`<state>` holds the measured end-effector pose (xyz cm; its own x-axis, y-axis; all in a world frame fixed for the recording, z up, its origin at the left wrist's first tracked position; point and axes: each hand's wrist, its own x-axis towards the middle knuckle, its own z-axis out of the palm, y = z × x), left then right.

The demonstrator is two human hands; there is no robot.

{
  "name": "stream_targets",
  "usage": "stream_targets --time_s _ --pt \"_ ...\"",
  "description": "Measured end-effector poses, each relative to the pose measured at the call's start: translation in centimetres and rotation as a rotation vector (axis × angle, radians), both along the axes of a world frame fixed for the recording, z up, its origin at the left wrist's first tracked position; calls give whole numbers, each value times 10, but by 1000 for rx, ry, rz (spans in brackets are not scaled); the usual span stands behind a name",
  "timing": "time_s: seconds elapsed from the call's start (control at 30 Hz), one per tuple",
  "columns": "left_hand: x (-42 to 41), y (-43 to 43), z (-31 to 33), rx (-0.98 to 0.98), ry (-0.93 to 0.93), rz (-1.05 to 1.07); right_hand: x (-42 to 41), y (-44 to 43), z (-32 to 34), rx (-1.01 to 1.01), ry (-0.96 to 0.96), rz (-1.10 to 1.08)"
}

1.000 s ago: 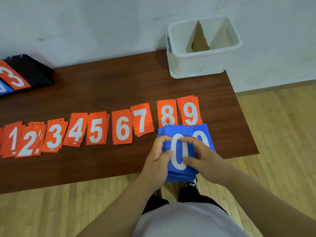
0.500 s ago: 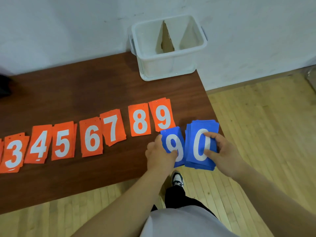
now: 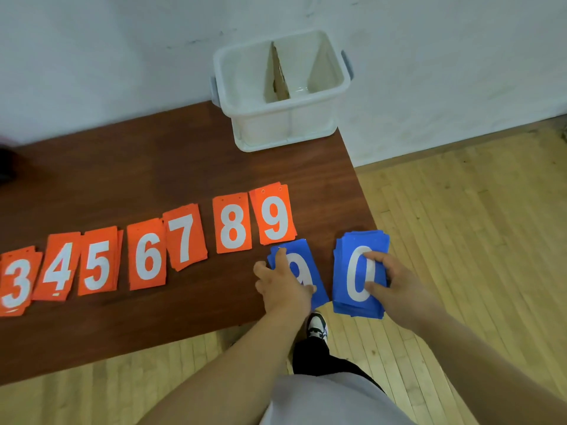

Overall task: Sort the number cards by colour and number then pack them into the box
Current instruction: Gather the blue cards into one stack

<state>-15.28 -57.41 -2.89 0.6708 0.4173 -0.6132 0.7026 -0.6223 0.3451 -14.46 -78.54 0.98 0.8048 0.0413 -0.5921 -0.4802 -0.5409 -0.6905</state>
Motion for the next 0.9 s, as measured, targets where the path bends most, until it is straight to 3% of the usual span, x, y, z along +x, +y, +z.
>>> stream_targets --time_s 0.23,0.37,0.73,0.9 --pt "-10 4 1 -156 -133 -57 9 1 1 58 17 -12" --pt "-13 15 2 -306 -157 41 12 4 5 152 32 -45" --pt "-24 46 75 -779 -319 268 23 43 39 691 219 -174" --pt "-21 57 115 -872 -490 326 29 75 57 662 195 -74"
